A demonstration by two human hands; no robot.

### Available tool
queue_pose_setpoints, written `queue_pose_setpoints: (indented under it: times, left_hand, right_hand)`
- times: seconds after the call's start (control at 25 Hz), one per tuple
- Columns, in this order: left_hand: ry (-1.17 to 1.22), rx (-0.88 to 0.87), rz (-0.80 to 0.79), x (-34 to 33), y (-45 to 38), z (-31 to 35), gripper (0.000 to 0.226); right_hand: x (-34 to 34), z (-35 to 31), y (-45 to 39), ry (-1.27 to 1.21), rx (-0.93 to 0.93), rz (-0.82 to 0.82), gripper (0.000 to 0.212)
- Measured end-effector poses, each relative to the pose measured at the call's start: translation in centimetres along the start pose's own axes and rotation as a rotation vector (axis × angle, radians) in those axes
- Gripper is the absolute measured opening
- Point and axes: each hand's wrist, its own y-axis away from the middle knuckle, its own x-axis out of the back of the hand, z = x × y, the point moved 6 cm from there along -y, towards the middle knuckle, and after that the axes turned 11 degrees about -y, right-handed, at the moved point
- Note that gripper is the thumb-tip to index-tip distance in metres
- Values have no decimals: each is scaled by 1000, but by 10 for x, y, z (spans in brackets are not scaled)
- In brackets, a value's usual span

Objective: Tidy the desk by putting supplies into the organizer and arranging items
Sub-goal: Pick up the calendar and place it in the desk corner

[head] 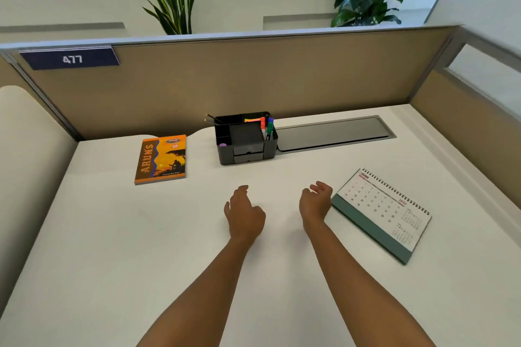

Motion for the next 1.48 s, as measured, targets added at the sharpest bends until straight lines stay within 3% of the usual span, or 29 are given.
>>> queue_pose_setpoints:
  times: [0.16,0.28,0.48,0.8,1.0,1.12,1.28,1.48]
  left_hand:
    - [66,-28,-58,-39,11,48,57]
    - [56,-45,-124,-74,15,75,56]
    - [-117,-126,-362,-138,18,129,62]
    - [-287,-137,-538,-195,16,182,75]
    - [-372,-101,-568,-208,12,194,50]
    - [-292,13,-524,-206,6,196,58]
    - [-215,191,-458,-204,-4,181,47]
    - [-30,403,-414,-200,-5,176,54]
  right_hand:
    - [54,-8,-48,57,21,102,37]
    - [98,-13,-78,277,31,207,45]
    - [170,-14,-122,479,-15,338,64]
    - [221,-4,-170,465,-200,408,91]
    - [227,-8,-194,474,-211,352,86]
    - [224,-9,-206,479,-237,300,81]
    - [214,-15,-210,495,-330,259,73]
    - [199,-24,-212,509,-326,217,72]
